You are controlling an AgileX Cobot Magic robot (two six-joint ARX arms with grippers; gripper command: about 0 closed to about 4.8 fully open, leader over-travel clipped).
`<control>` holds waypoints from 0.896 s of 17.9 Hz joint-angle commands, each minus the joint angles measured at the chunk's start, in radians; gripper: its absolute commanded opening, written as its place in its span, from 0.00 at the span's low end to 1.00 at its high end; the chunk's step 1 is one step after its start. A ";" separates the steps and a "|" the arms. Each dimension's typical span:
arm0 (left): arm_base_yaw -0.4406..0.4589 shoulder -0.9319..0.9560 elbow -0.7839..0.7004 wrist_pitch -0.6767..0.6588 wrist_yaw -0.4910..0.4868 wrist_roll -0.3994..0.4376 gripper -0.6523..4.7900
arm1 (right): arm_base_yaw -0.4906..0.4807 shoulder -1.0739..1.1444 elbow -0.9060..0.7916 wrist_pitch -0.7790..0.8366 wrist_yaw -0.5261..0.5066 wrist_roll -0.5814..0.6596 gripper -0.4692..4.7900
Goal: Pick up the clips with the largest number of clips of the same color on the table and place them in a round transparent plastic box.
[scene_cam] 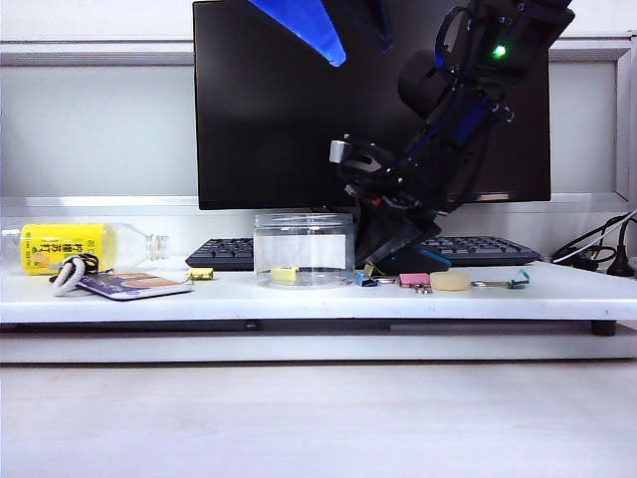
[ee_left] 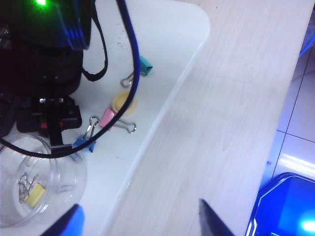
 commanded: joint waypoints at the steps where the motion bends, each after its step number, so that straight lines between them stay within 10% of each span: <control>1: -0.001 -0.002 0.002 0.011 0.000 0.004 0.69 | 0.006 -0.005 0.005 0.013 0.025 0.001 0.24; 16: -0.001 -0.002 0.002 -0.010 -0.037 0.046 0.69 | 0.003 -0.031 0.006 -0.021 0.099 -0.016 0.14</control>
